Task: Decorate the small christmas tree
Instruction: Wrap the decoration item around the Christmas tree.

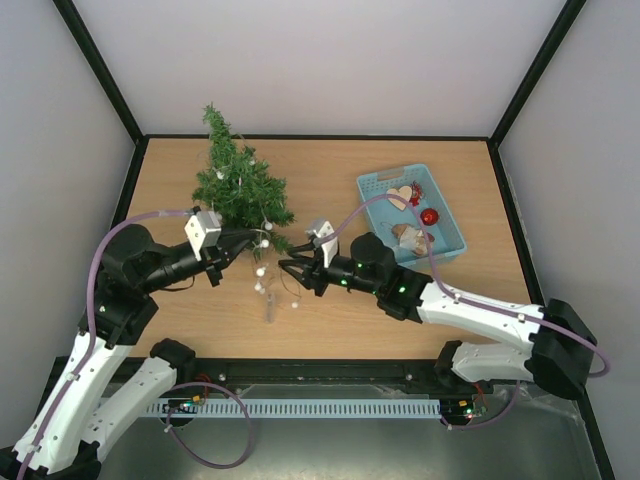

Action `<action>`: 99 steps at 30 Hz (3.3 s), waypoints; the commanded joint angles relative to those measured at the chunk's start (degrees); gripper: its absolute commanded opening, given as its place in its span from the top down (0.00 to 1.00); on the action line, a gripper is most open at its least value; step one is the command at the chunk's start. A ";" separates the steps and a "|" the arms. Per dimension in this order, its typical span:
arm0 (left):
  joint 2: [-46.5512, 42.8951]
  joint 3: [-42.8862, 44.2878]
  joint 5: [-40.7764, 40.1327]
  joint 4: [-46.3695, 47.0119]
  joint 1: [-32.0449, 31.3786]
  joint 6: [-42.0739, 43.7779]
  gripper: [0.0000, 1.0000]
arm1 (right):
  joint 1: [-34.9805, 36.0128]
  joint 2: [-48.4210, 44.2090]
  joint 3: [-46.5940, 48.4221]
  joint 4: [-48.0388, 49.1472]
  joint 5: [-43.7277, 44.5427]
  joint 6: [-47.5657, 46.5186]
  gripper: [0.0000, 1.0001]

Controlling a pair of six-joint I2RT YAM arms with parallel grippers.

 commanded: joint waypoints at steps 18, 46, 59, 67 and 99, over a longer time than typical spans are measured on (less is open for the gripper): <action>0.08 -0.40 1.40 3.45 -0.11 -0.91 0.98 | 4.75 13.08 4.36 16.16 -5.01 -10.10 0.67; -3.38 2.94 -29.61 -4.74 -0.11 -4.29 0.98 | 4.82 -8.41 -3.07 -3.19 25.48 1.88 0.98; -3.40 11.12 -45.40 -11.12 -0.11 -8.44 0.98 | 4.82 -5.31 2.73 -2.46 7.86 3.66 0.98; -1.41 15.11 -68.26 -7.74 -0.11 -1.09 0.98 | 4.82 -2.15 5.51 9.25 -2.81 12.95 0.98; -9.38 7.75 -19.19 -11.85 -0.11 -10.18 0.56 | 4.90 16.22 22.43 18.26 -1.47 27.60 0.98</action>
